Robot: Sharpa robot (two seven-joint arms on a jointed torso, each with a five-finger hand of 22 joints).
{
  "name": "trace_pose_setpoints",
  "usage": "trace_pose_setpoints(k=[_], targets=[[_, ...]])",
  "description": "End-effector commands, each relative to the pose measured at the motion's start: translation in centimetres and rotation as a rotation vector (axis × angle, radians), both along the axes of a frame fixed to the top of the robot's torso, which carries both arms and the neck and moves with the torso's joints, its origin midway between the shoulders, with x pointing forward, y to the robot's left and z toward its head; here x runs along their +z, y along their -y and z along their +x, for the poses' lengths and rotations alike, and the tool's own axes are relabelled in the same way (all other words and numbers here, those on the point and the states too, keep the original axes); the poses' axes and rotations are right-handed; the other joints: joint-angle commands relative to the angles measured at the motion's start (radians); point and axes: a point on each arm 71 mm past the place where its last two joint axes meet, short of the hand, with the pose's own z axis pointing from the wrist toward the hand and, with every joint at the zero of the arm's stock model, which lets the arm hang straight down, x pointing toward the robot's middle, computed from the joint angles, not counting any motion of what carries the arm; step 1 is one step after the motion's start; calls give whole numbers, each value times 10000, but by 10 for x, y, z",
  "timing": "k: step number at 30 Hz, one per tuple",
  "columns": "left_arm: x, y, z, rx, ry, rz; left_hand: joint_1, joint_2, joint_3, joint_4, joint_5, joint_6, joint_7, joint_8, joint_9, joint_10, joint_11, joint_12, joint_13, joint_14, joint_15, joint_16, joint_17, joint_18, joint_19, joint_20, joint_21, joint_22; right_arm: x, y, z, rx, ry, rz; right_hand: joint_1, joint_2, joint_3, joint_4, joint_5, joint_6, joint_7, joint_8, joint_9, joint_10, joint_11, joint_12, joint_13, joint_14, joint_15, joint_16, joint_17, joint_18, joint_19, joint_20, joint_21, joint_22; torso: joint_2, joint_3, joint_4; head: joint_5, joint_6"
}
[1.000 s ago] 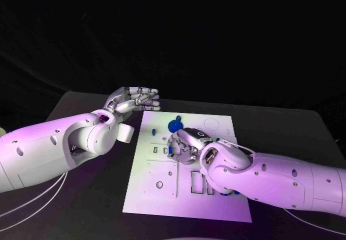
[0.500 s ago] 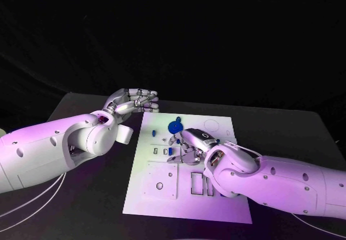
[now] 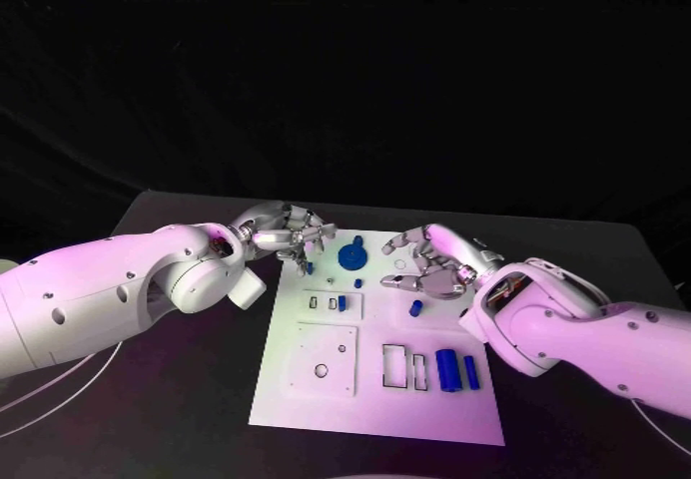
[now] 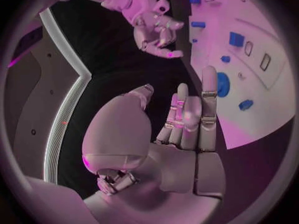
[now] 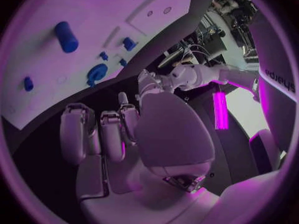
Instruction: Assemble the parts on the task board
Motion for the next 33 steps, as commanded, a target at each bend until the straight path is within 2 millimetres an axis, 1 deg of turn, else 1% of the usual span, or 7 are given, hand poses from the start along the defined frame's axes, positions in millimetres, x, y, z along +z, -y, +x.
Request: trace_pose_setpoints(k=[1, 4, 5, 7, 10, 17, 33], targets=[[-17, 6, -6, -1371, -884, 3372, -185, 208, -50, -17, 25, 124, -174, 1073, 401, 38, -261, 1407, 664, 579, -173, 743, 967, -72, 88, -167, 1408, 1512, 8, 14, 4, -310, -589, 1104, 41, 84, 73, -3, 101, 16, 19, -64, -13, -57, -21, -16, 413, 867, 51, -24, 1840, -19, 13, 25, -14, 1071, -125, 87, -55, 20, -44], [-21, 8, -4, -1433, -1175, 4393, -388, 337, -73, -16, 41, 431, -433, 1759, 661, 387, -489, 2225, 1052, 1074, -378, 1195, 1741, -290, 632, -317, 2487, 3027, 12, 27, 9, -682, -691, 1219, 70, 92, 96, -9, 241, 40, 16, -69, -19, -52, -25, -8, 419, 868, 48, -23, 1845, -21, 19, 23, -11, 1079, -163, 118, -84, 63, -84], [-21, 9, -2, -1434, -1255, 4809, -470, 350, -91, -7, 46, 510, -531, 1983, 752, 944, -579, 2849, 1821, 1245, -458, 1350, 2029, -364, 816, -392, 2840, 3534, 13, 32, 12, -832, -744, 1241, 70, 92, 96, -9, 241, 40, 16, -69, -19, -52, -25, -8, 419, 868, 48, -23, 1845, -21, 19, 23, -11, 1079, -176, 134, -91, 75, -98], [-22, 12, 0, -1452, -1368, 5389, -590, 374, -112, -9, 47, 609, -636, 2219, 850, 1481, -676, 3422, 2559, 1442, -545, 1540, 2401, -464, 1064, -473, 3266, 4179, 13, 39, 16, -1045, -846, 1222, 77, 92, 101, -11, 266, 42, 16, -71, -21, -57, -25, -14, 412, 869, 47, -23, 1845, -18, 14, 22, -21, 1071, -192, 146, -91, 90, -114], [-24, 16, 4, -1437, -1411, 6176, -730, 371, -160, 1, 38, 619, -669, 2303, 889, 1590, -711, 3564, 2715, 1493, -581, 1587, 2492, -502, 1145, -510, 3435, 4421, 13, 47, 21, -1318, -950, 1181, 89, 73, 101, -15, 307, 13, 22, -95, -32, -99, -22, -62, 363, 862, 47, -34, 1818, -9, -5, 22, -61, 1043, -213, 173, -83, 171, -145], [-25, 31, 8, -1673, -1222, 7368, -1072, 271, -378, 3, 20, 515, -660, 2345, 910, 1479, -703, 3558, 2647, 1490, -579, 1573, 2477, -508, 1100, -523, 3533, 4501, 13, 53, 28, -1588, -1037, 1131, 83, 53, 92, -11, 315, -11, 27, -113, -41, -109, -18, -73, 353, 857, 49, -40, 1800, -1, -22, 22, -96, 1018, -226, 208, -41, 169, -160], [-26, 49, 12, -2230, -1007, 8311, -1610, 364, -709, 7, -95, 538, -705, 2482, 969, 1565, -737, 3679, 2778, 1519, -607, 1592, 2532, -530, 1106, -538, 3690, 4700, 11, 52, 33, -1676, -1168, 1058, 80, 45, 88, -8, 322, -22, 30, -123, -45, -112, -15, -75, 351, 856, 51, -42, 1798, 0, -24, 23, -100, 1016, -199, 182, -18, 149, -228]])
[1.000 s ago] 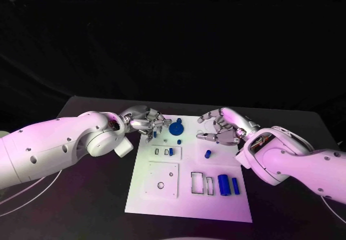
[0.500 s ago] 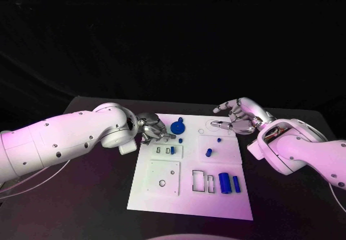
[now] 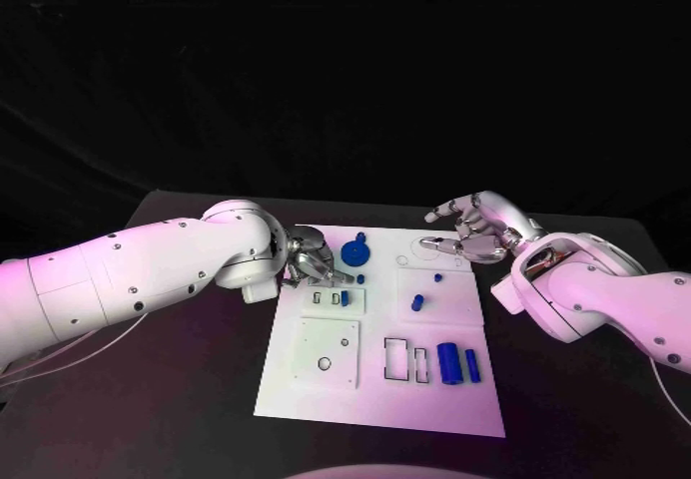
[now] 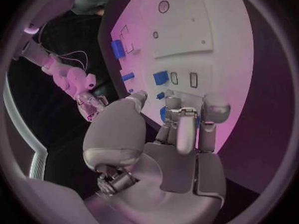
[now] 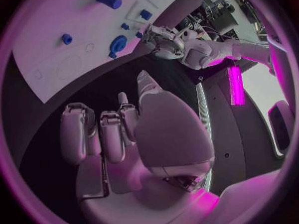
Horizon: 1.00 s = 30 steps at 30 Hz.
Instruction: Assemble the parts on the task board
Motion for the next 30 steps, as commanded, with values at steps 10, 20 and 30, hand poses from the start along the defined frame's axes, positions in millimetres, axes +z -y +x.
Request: trace_pose_setpoints(k=[10, 20, 30], targets=[[-6, 11, 1, -624, -294, 828, -169, 14, -114, 4, -66, -19, -61, 92, 19, -11, -43, 18, -48, 492, -93, 43, 1213, -72, 31, -35, 63, 42, -2, -1, 2, 67, -189, -77, 38, -20, 48, 5, 78, -27, 32, -56, -20, -97, 23, -61, 327, 851, 55, -49, 1781, 10, -46, 25, -98, 979, 37, -13, -41, 14, 1], [-8, 16, 1, -764, -385, 887, -139, 59, -107, -10, -42, 4, -77, 118, 31, -2, -55, 23, -38, 490, -101, 40, 1209, -74, 29, -38, 78, 61, -2, -1, 3, 37, -194, -86, 41, -14, 53, 6, 87, -25, 31, -56, -21, -158, 23, -136, 253, 851, 55, -49, 1780, 21, -69, 25, -143, 945, 57, -13, -28, 7, 27], [-9, 18, 0, -883, -480, 873, 0, 119, -78, -22, 34, 14, -97, 148, 44, -5, -76, 16, -52, 491, -118, 37, 1210, -80, 31, -49, 116, 114, -2, -3, 3, 71, -172, -116, 50, -1, 64, 6, 107, -19, 31, -57, -22, -235, 22, -231, 161, 845, 55, -58, 1758, 39, -107, 26, -216, 890, 60, -15, -26, -4, -28]])
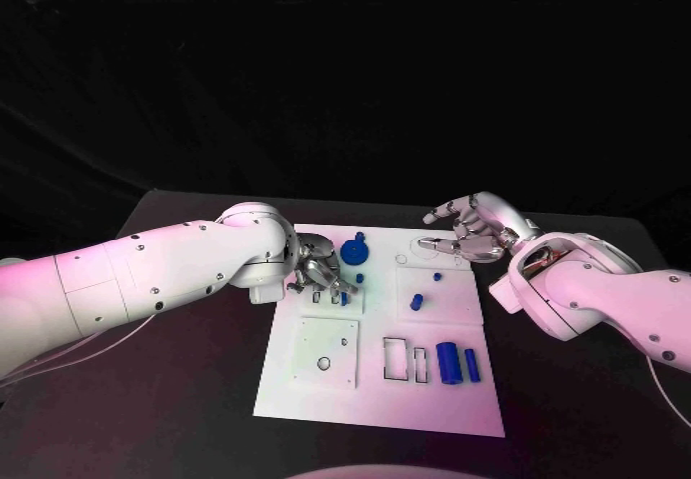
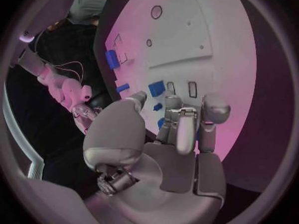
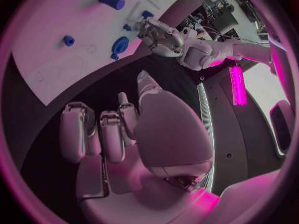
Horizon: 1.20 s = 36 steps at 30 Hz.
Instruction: Assemble the parts on the task board
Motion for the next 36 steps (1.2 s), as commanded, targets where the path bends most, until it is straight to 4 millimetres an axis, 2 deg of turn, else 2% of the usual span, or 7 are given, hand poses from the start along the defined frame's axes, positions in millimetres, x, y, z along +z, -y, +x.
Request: trace_pose_setpoints(k=[1, 9, 14, 18, 29, 34, 36], targets=[[0, 2, -2, -194, -134, 73, 34, 73, -22, -21, 35, -22, -62, 65, 12, -4, -78, 16, -5, 491, -49, 38, 1212, -83, 33, -49, 71, 25, -1, -1, 0, 97, -58, -93, 50, -1, 65, 6, 66, -20, 31, -58, -12, -40, 4, -58, 161, 845, 56, -58, 1752, 39, -70, -10, -67, 894, 2, 4, 1, -21, -60], [0, 1, -2, -121, -127, 20, 373, 182, 93, -26, 112, 35, -100, 159, 66, 17, -111, 18, -1, 474, -75, 13, 1181, -78, -21, -68, 92, 28, -1, -2, 0, 114, -25, -196, 56, 3, 70, 6, 73, -18, 31, -59, -13, -41, 3, -60, 161, 844, 55, -60, 1746, 45, -83, -10, -91, 877, 9, 2, -5, -1, -108], [1, 1, -2, -4, -122, -140, 993, 519, 657, -28, 115, -33, -138, 187, 123, -24, -150, -30, -50, 455, -109, -19, 1146, -70, -94, -95, 117, 26, 0, -2, 0, 136, 102, -242, 78, 25, 92, 2, 94, -4, 28, -58, -14, -41, 0, -62, 161, 843, 54, -62, 1745, 41, -76, -10, -81, 888, 0, 10, -7, 1, -149], [1, 2, -3, 33, -212, -279, 1267, 507, 977, -47, 114, -66, -145, 195, 149, -55, -156, -55, -80, 445, -114, -35, 1129, -71, -119, -98, 134, 40, 0, -3, 1, 168, 176, -310, 78, 25, 92, 2, 94, -4, 28, -58, -14, -41, 0, -62, 161, 843, 54, -62, 1745, 41, -76, -10, -81, 888, 9, 8, -2, -2, -154], [0, 2, -4, 254, -547, -730, 2147, 185, 2092, -117, 103, -145, -148, 207, 223, -354, -168, -392, -546, 393, -118, -100, 1052, -47, -260, -93, 99, -65, -2, -1, 3, 97, 120, -341, 97, 39, 110, -2, 122, 14, 24, -52, -13, -27, -2, -49, 175, 843, 52, -62, 1748, 41, -76, -11, -84, 887, 4, 10, -3, 17, -192], [0, 2, -4, 331, -662, -882, 2457, -9, 3328, -212, 105, -203, -153, 247, 305, -315, -173, -477, -622, 397, -126, -102, 1070, -50, -269, -94, 135, -22, -2, 0, 4, 81, 111, -342, 97, 39, 110, -2, 122, 14, 24, -52, -13, -27, -2, -49, 175, 843, 52, -62, 1748, 41, -76, -11, -84, 887, 6, 8, -3, 21, -182], [0, 2, -4, 343, -696, -917, 2481, -196, 4194, -402, 105, -272, -131, 310, 390, -316, -170, -530, -675, 399, -124, -105, 1078, -51, -275, -92, 153, -5, -2, 0, 4, 77, 109, -341, 97, 39, 110, -2, 122, 14, 24, -52, -13, -27, -2, -49, 175, 843, 52, -62, 1748, 41, -76, -11, -84, 887, 3, 10, -1, 28, -190]])
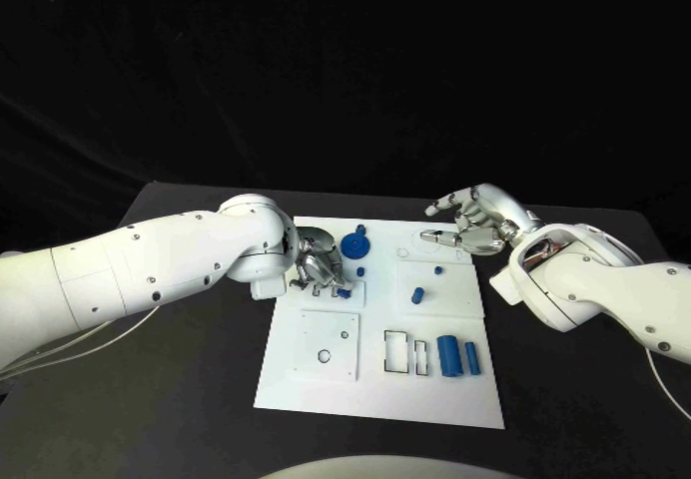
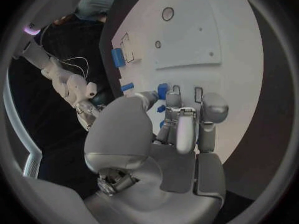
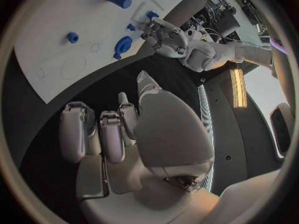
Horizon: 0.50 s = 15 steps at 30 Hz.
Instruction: Assemble the parts on the task board
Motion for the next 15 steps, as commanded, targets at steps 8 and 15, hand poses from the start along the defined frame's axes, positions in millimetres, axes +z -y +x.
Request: trace_pose_setpoints(k=[8, 15], targets=[[3, 0, -3, 245, -104, -536, -366, -395, 2550, -1376, 25, -128, -5, 281, 432, 114, -15, -48, -30, 449, -49, -22, 1178, -72, -2, -4, 144, 152, -1, -1, 0, 118, -2, -108, 103, 41, 60, -3, 60, 24, 22, -49, -13, -31, -4, -55, 170, 841, 52, -66, 1742, 42, -78, -11, -32, 881, 8, -2, -1, 10, 18], [11, -5, -6, 275, 780, -789, -706, -751, 3514, -2003, 28, 19, -37, 409, 563, 472, -67, 79, 164, 595, -106, 128, 1446, -130, 215, -52, 356, 502, 0, 0, -1, 90, 13, -86, 102, 42, 64, 0, 77, 33, 20, -47, -13, -32, -6, -58, 167, 838, 50, -70, 1731, 44, -81, -12, -39, 877, 25, -4, 17, 2, 16]])
